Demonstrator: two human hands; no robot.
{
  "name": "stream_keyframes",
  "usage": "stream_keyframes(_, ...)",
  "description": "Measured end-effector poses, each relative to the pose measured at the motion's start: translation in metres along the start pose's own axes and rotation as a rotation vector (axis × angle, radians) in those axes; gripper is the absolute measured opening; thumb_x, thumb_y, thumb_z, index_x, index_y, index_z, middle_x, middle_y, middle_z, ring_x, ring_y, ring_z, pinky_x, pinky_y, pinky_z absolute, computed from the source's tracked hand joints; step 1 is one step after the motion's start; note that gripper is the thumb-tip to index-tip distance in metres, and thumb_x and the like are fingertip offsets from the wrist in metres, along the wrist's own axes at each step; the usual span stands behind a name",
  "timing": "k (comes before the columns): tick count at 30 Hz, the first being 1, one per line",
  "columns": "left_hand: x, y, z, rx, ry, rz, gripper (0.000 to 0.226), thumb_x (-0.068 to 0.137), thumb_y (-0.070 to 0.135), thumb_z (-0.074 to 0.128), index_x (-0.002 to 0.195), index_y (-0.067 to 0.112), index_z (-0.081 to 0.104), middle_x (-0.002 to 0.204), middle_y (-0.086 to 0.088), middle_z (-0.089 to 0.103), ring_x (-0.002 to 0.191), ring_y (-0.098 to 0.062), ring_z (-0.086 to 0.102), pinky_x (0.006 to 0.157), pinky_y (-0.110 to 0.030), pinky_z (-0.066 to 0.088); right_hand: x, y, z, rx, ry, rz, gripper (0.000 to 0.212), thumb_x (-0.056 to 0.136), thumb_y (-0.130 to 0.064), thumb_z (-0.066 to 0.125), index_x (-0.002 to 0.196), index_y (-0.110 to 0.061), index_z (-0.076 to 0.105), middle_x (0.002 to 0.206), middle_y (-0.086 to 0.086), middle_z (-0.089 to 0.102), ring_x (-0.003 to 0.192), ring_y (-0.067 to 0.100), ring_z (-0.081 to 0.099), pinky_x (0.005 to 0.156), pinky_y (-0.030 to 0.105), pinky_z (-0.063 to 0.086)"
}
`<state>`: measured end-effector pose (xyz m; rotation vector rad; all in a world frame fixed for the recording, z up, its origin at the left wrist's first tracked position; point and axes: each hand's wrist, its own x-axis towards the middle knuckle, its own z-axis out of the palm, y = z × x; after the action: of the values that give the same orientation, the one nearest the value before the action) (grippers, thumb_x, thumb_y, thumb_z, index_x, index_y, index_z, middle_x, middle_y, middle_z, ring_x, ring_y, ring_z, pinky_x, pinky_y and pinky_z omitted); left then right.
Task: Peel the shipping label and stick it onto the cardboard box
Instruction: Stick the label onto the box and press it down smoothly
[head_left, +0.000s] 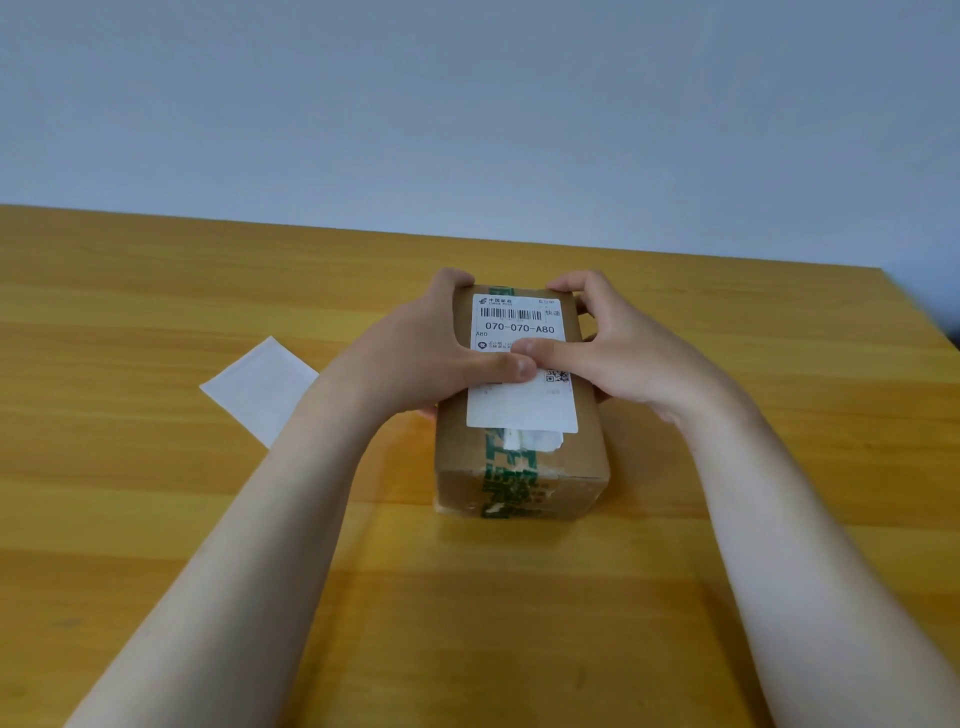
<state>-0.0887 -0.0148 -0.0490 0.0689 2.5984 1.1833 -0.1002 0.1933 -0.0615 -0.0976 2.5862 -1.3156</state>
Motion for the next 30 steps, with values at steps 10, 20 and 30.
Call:
stream_keyframes(10, 0.0, -0.002, -0.003, -0.045, 0.047, -0.049, 0.068, 0.076, 0.053, 0.084, 0.124, 0.031, 0.041, 0.103, 0.002, 0.069, 0.078, -0.019, 0.076, 0.055, -0.046, 0.065, 0.002, -0.003, 0.009, 0.048, 0.091, 0.025, 0.058, 0.082, -0.056, 0.082, 0.125, -0.03, 0.051, 0.109, -0.011, 0.063, 0.082, 0.006, 0.073, 0.056, 0.029, 0.053)
stream_keyframes(20, 0.009, -0.009, 0.002, -0.081, 0.209, -0.016, 0.04, 0.089, 0.054, 0.07, 0.112, 0.028, 0.05, 0.098, 0.0, 0.071, 0.074, -0.027, 0.076, 0.052, -0.05, 0.063, 0.008, 0.002, 0.012, 0.081, 0.119, 0.016, 0.044, 0.09, -0.056, 0.074, 0.119, -0.028, 0.056, 0.105, -0.007, 0.063, 0.086, 0.015, 0.073, 0.051, 0.032, 0.053)
stream_keyframes(30, 0.014, -0.011, 0.003, -0.19, 0.282, 0.041, 0.013, 0.099, 0.034, 0.062, 0.093, 0.022, 0.063, 0.096, 0.001, 0.07, 0.081, -0.02, 0.069, 0.039, -0.027, 0.051, 0.014, 0.004, 0.013, 0.059, 0.219, -0.05, 0.018, 0.106, -0.037, 0.056, 0.095, -0.024, 0.063, 0.094, 0.001, 0.069, 0.081, 0.029, 0.067, 0.068, 0.048, 0.059)
